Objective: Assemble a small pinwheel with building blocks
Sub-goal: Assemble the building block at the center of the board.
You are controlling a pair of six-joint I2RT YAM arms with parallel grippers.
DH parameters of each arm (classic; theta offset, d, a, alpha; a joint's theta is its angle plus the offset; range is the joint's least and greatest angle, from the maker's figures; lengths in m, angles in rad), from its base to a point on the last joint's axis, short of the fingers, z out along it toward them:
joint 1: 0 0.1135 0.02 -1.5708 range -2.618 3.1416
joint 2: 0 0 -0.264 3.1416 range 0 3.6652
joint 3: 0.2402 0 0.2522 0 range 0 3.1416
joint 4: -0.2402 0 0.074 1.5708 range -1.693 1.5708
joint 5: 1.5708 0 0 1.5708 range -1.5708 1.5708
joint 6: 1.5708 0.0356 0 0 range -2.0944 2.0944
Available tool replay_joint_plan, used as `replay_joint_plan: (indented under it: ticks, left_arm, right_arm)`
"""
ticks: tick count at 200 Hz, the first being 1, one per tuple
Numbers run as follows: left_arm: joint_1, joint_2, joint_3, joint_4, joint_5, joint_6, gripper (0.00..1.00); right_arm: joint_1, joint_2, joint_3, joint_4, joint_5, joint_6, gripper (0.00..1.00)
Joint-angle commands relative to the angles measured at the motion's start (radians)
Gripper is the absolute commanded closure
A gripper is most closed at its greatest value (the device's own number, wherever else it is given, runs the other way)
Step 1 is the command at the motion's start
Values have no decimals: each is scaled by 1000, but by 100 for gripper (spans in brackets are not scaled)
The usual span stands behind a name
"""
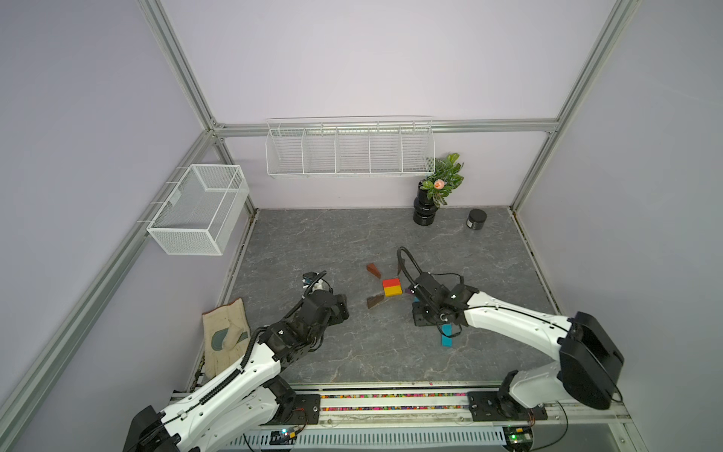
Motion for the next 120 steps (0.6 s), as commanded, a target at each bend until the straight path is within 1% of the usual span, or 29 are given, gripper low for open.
replay_joint_plan:
  ticks: [1, 27, 66, 89, 120]
  left_arm:
    - [5, -13, 18, -1, -3, -10, 23]
    - [5, -35, 5, -5, -10, -13, 23]
    - [5, -57, -12, -11, -12, -19, 23]
    - [5, -62, -19, -11, -11, -21, 23]
    - [5, -67, -19, -20, -12, -21, 23]
  right_arm:
    - [18, 81, 59, 36, -3, 48, 72]
    - [28, 181, 105, 47, -28, 42, 72]
    - [33, 271, 147, 51, -58, 36, 69]
    - [35, 307, 172, 40, -65, 29, 63]
    - [34, 310, 217, 1, -42, 7, 47]
